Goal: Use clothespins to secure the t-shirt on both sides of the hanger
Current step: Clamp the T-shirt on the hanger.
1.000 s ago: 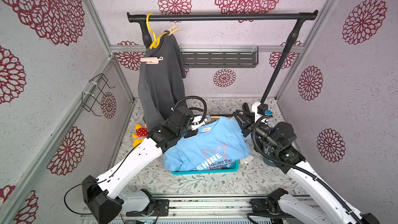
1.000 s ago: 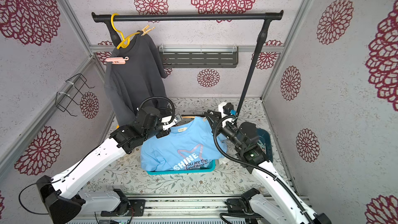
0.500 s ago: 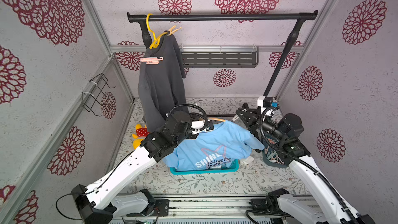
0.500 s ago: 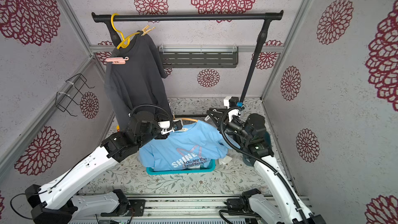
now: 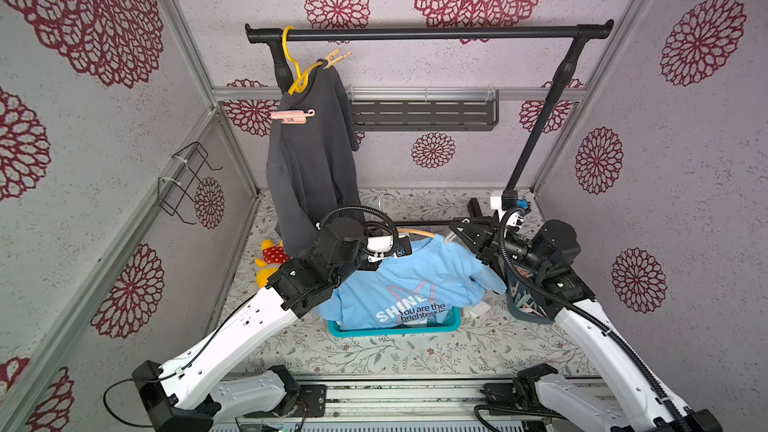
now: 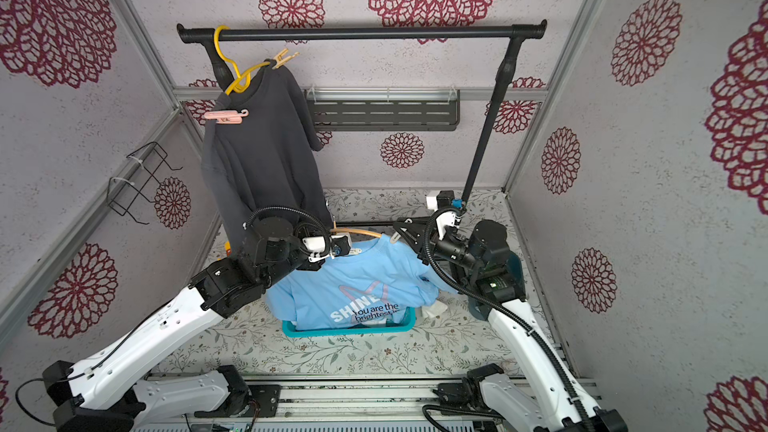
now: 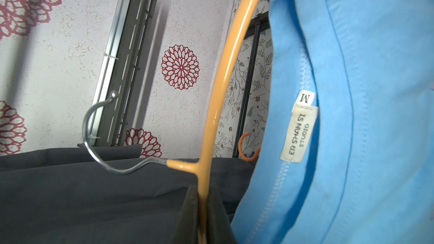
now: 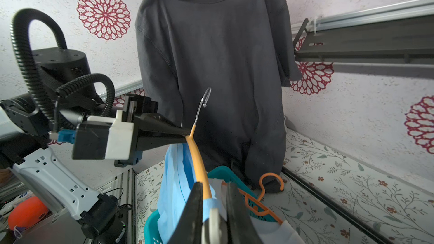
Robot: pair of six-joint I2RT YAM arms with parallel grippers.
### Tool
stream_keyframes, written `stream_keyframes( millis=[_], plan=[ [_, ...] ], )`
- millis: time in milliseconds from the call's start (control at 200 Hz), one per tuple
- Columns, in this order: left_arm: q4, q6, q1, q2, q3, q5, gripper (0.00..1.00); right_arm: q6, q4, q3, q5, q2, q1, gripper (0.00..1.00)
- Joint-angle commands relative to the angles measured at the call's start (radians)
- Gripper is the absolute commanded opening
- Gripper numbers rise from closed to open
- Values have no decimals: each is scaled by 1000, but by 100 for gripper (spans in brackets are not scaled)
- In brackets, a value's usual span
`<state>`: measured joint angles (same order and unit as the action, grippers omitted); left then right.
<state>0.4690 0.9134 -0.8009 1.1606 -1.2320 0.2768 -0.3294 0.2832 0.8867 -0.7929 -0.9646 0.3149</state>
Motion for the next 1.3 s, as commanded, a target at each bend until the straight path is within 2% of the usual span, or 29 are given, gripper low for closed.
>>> stream_keyframes(
  millis=[0, 85, 240, 595, 931, 1291],
  plan=[
    [-73, 14, -9, -34, -4, -3, 0, -15, 16, 4, -32, 18, -2, 0],
    [-86, 1, -8, -44, 4, -20, 0, 20, -6, -6, -23, 26, -2, 0],
    [-117, -5, -9, -51, 19, -15, 0, -13, 46, -40, -60, 22, -2, 0],
    [-81, -72, -9, -33, 1, -29, 0, 38, 69, -110, -104, 26, 12, 0],
    [-71, -114, -7, -17, -9, -33, 0, 207, -55, -123, -21, 30, 72, 0],
    [-61, -175, 8, -7, -26, -42, 0, 318, -119, -150, 72, 49, 135, 0]
  ],
)
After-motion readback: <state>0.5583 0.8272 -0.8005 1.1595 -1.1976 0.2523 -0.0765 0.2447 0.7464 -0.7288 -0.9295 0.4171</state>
